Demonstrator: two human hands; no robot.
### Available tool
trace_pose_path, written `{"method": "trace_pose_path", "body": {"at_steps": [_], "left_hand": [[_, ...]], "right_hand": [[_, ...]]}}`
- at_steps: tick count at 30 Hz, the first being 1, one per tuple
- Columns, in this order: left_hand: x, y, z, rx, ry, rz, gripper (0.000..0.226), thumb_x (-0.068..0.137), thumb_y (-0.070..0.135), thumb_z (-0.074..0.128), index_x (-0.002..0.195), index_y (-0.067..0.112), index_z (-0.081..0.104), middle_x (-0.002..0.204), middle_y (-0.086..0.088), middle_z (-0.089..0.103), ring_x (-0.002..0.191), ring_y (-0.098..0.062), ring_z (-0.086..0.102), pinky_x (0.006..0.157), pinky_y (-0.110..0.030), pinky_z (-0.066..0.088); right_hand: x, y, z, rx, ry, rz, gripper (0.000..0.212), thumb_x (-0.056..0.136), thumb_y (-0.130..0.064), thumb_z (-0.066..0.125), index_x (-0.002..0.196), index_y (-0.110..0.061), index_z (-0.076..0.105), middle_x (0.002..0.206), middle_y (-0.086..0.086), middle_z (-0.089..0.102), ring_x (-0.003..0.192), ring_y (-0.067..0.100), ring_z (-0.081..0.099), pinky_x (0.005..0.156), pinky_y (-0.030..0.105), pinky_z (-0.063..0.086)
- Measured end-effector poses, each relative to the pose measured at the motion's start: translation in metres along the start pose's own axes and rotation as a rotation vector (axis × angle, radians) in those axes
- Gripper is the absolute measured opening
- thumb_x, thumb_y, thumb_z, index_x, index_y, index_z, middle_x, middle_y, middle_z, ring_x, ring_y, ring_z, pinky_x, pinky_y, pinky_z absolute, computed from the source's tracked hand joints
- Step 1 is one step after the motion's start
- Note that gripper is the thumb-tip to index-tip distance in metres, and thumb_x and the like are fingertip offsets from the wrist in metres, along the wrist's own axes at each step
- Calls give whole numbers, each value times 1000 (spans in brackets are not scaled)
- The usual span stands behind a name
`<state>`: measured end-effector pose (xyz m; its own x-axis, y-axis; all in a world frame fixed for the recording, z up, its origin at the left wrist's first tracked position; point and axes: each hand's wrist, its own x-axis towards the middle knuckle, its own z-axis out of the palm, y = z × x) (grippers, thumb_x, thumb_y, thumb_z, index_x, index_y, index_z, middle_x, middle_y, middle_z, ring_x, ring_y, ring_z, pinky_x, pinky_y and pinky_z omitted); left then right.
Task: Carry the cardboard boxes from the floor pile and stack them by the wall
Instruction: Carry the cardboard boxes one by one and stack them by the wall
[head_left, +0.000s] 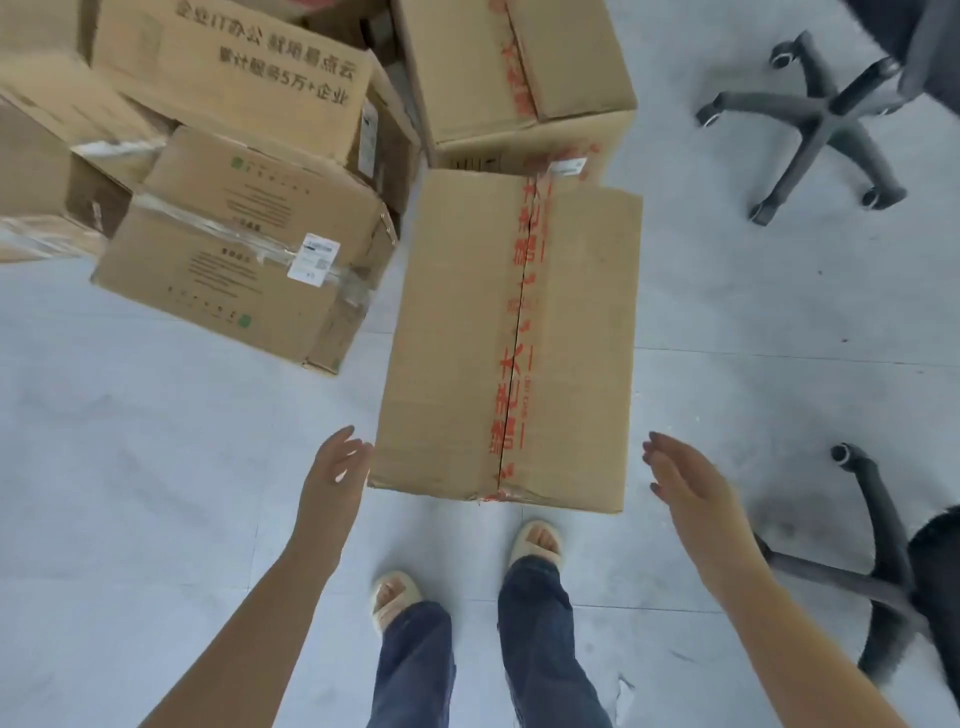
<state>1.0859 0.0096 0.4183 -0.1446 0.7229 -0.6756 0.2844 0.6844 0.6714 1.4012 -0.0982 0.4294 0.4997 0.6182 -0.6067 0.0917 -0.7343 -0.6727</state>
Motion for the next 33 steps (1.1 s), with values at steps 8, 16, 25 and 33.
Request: {"method": "trace_pose_path", "body": {"at_steps": [8,16,25,33], "left_hand": [[88,-105,38,30,-50,-109,39,93,38,57,130,33,49,125,15,57,120,-11,52,98,-29,41],[97,-101,39,-184,-125,-177,62,80,54,60,136,32,45,127,15,57,116,-6,54,101,-34,43],[50,22,-17,-272,-51,-52,36,90,36,60,126,35,56,92,21,71,76,3,68,82,-43,50],[-53,73,-102,-241,8,-68,20,90,28,55,109,30,63,63,15,61,50,-5,56,41,-12,37]], "right_hand": [[78,130,70,116,-36,299,48,96,-48,47,138,-25,45,134,-7,55,122,15,52,106,37,40],[82,110,70,392,-55,227,61,73,-58,64,127,-31,53,112,-25,66,103,-5,63,91,32,50],[37,-1,47,476,41,117,22,88,-45,61,108,-37,64,111,-16,65,110,10,58,77,49,56],[-72,-53,52,419,-23,215,18,89,-41,59,99,-27,66,107,-2,63,107,22,58,67,60,57]]}}
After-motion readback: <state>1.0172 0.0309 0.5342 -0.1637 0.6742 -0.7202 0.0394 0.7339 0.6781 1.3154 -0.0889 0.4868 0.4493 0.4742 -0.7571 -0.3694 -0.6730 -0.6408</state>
